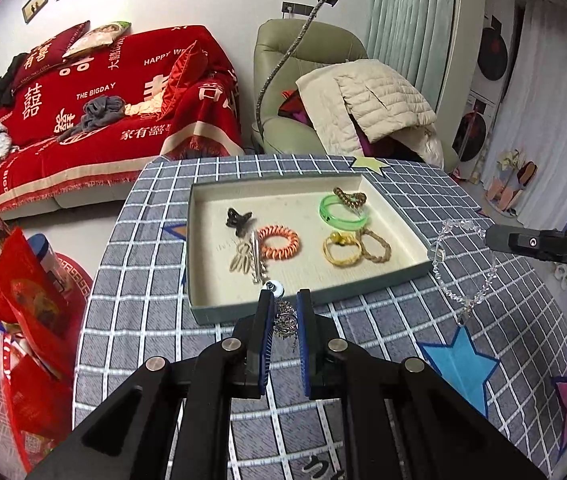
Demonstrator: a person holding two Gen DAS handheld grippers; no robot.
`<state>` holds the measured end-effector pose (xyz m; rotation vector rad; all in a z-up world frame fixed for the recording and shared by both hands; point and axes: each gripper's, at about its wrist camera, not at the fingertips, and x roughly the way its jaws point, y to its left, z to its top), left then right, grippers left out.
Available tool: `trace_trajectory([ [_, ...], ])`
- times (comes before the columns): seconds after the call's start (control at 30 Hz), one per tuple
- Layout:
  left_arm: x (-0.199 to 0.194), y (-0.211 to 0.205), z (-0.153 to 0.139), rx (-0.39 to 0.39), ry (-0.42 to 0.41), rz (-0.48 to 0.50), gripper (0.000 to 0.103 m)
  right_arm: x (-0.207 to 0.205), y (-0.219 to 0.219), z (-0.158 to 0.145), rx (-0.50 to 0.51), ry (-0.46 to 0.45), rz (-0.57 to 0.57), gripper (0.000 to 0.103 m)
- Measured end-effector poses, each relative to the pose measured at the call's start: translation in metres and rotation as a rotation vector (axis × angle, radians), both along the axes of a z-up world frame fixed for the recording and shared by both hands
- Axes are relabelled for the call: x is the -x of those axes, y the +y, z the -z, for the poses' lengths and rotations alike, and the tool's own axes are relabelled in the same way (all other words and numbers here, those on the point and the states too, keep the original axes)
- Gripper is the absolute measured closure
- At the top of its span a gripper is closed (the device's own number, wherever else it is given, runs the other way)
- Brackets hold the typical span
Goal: Organize jewelry
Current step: 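Lift and carry the silver charm and bead chain over the tray with both tools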
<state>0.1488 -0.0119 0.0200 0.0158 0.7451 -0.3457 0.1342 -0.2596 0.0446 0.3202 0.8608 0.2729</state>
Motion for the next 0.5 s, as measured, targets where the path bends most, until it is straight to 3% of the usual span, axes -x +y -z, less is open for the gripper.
trace_trajectory([
  [0.5,-0.057,-0.006,-0.015,-0.035,-0.032,-0.055,0.070,-0.060,0.020,-0.011,0.003,-0.023,-0.036,0.094],
])
